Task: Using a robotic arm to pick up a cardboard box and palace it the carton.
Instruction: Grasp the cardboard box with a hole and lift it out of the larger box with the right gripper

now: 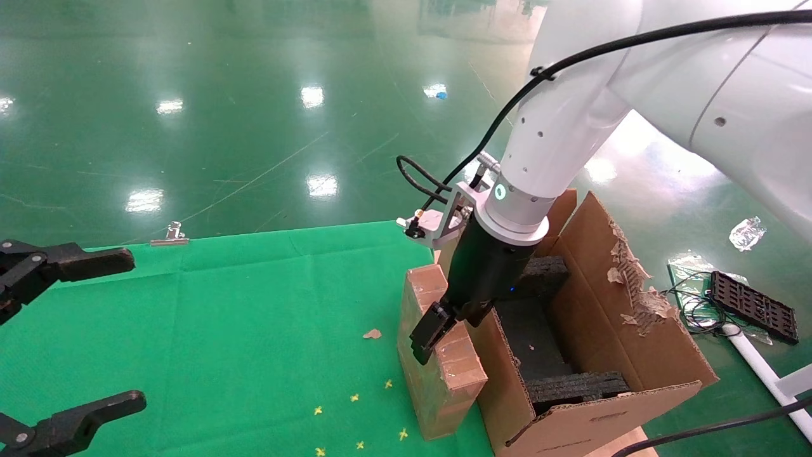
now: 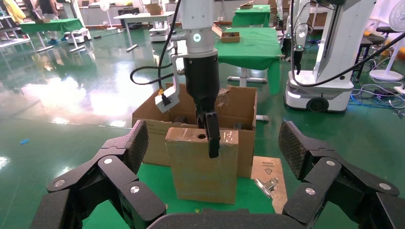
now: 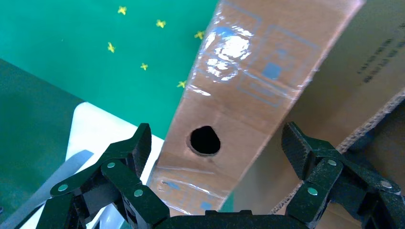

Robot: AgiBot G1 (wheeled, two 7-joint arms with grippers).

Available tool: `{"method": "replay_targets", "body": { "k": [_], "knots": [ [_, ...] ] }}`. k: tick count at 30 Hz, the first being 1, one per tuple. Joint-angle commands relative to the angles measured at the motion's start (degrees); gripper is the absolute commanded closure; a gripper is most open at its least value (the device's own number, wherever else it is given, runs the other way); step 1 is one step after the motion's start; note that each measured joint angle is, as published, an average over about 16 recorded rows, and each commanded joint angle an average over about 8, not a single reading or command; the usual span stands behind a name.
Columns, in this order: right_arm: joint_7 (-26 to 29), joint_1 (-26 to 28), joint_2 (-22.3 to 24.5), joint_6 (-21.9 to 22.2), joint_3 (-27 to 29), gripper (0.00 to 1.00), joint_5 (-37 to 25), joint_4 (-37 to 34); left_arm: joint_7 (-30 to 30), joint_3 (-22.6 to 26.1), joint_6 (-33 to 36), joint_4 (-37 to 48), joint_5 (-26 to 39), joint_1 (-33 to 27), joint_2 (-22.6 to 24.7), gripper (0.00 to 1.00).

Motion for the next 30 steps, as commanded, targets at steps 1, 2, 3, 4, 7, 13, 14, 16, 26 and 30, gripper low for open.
{"method": "replay_targets", "body": {
  "k": [1, 2, 3, 4, 7, 13, 14, 16, 26, 30],
  "knots": [
    [-0.08, -0.47, -0.58, 0.08, -0.30, 0.40, -0.20, -0.49, 0.00, 0.01, 0.00, 0.00, -0.01, 0.00, 0.00, 0.00],
    [-0.05, -0.57, -0.75, 0.09, -0.41, 0.52, -0.29, -0.52, 0.01, 0.01, 0.00, 0.00, -0.01, 0.00, 0.00, 0.02],
    [-0.01, -0.64, -0.89, 0.11, -0.52, 0.65, -0.38, -0.53, 0.01, 0.01, -0.01, 0.00, -0.01, 0.00, -0.01, 0.05],
    [0.05, -0.68, -1.00, 0.14, -0.62, 0.77, -0.47, -0.51, 0.01, 0.02, -0.01, 0.00, -0.01, 0.00, -0.01, 0.11],
    [0.28, -0.68, -1.19, 0.22, -0.84, 0.98, -0.66, -0.30, 0.01, 0.03, -0.01, 0.00, -0.02, -0.01, -0.01, 0.37],
    [0.74, -0.74, -1.09, 0.41, -1.08, 1.00, -0.69, 0.38, 0.03, 0.05, -0.02, 0.00, -0.04, -0.01, -0.02, 0.89],
    [0.82, -0.79, -1.07, 0.44, -1.14, 1.00, -0.70, 0.49, 0.03, 0.06, -0.02, 0.00, -0.04, -0.01, -0.02, 0.93],
    [1.01, -0.93, -1.04, 0.48, -1.27, 1.00, -0.75, 0.69, 0.03, 0.06, -0.03, 0.00, -0.04, -0.01, -0.03, 0.98],
    [1.74, -1.44, -0.91, 0.58, -1.85, 1.00, -0.95, 1.34, 0.05, 0.10, -0.04, 0.00, -0.07, -0.02, -0.04, 1.00],
    [1.87, -1.55, -0.78, 0.57, -2.01, 1.00, -0.93, 1.41, 0.06, 0.11, -0.05, 0.00, -0.08, -0.02, -0.05, 1.00]
  ]
}}
